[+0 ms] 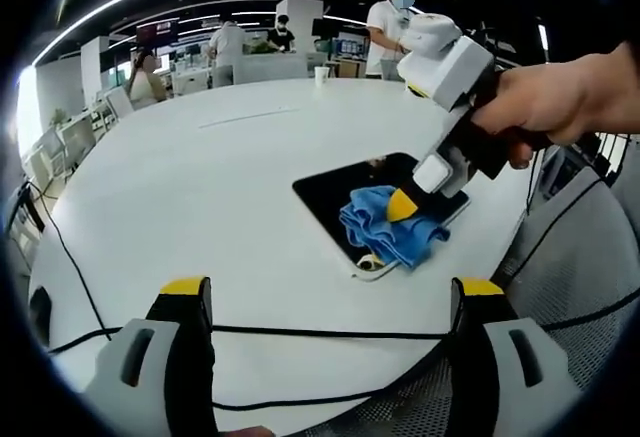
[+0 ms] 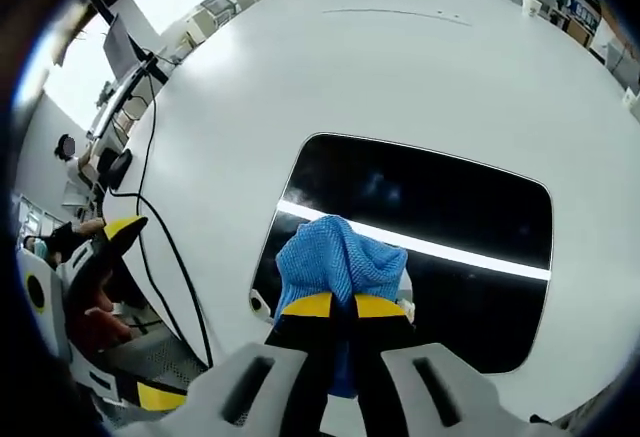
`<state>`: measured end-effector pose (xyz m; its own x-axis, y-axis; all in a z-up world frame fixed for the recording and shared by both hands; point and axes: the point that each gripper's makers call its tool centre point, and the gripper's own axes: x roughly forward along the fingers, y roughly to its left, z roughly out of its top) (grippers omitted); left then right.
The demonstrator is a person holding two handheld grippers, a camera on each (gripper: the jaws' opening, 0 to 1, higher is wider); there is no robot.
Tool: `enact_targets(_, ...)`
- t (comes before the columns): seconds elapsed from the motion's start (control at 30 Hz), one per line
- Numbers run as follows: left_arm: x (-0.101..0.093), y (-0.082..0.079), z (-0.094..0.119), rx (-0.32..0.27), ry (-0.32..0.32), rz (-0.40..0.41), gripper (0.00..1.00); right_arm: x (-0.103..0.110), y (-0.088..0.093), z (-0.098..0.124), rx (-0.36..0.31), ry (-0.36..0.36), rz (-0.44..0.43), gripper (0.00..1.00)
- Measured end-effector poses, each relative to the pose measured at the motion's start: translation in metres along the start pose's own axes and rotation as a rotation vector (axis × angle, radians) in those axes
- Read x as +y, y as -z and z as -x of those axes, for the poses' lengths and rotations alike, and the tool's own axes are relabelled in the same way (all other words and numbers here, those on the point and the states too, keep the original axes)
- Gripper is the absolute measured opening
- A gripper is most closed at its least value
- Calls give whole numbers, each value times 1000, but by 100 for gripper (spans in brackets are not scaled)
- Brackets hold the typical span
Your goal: Wipe the mirror surface with the cleaning cloth until all visible marks leave the cleaned area.
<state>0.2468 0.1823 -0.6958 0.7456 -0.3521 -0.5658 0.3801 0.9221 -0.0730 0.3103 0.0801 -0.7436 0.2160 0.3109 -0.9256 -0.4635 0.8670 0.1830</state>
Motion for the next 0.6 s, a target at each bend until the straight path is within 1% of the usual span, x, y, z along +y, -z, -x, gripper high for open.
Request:
enact_targets(0.13,0,1,0,2,-1,1,99,3,0,0,-6,-6,-19,0)
enact_targets(0.17,0,0,-1,0,-1,1,99,3,-1,-1,-4,2,-16,0)
enact_targets(0.37,-1,0,0,3,0,1,99,17,-4,-3,-2,-18,-18,0)
enact_targets(0.53,-1,1,0,8,0,3,99,34,-5,-3,-3,-31,15,0)
enact_targets(0.6,-1,1,1,10,-3,5,99,34,-5,-4,-6,-29,27,0)
